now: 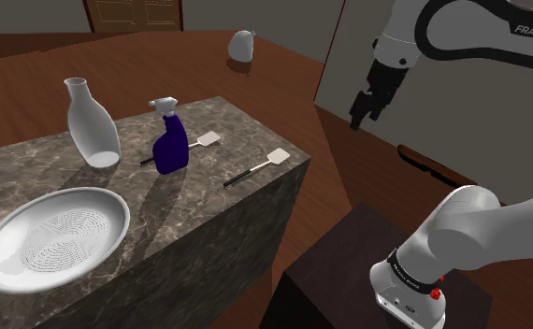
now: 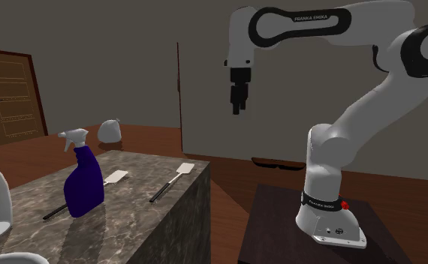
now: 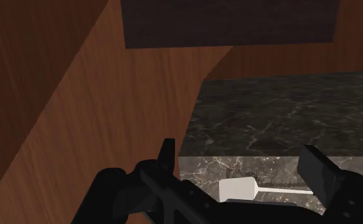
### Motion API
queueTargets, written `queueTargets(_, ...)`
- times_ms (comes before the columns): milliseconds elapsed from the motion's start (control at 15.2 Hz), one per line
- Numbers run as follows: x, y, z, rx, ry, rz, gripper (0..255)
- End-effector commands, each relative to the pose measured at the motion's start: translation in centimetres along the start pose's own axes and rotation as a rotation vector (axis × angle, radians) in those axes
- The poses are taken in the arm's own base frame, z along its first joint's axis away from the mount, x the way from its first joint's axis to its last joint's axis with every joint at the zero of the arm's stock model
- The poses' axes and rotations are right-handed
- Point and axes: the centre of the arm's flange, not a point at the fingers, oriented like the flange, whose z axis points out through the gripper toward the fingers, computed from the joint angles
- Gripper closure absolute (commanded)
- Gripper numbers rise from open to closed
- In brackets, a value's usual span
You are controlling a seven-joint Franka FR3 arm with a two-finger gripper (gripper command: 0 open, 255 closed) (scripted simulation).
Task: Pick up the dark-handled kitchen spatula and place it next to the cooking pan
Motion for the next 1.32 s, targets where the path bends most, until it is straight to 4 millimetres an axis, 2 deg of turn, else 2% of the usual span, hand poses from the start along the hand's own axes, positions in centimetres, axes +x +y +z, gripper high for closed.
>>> queueTargets(0,0.0,0.0,0.0,0.0,0.0,0.0,0)
queueTargets(264,1.6,-3.9,2.9,0.015,-0.019,0.22,0)
queueTargets(594,4.7,-8.2,6.6,0.034,-0.043,0.496,0)
queueTargets(924,8.8,-11.6,10.2,0.053,-0.068,0.771,0)
queueTargets(1254,13.5,-13.8,14.0,0.072,-0.092,1.047,0)
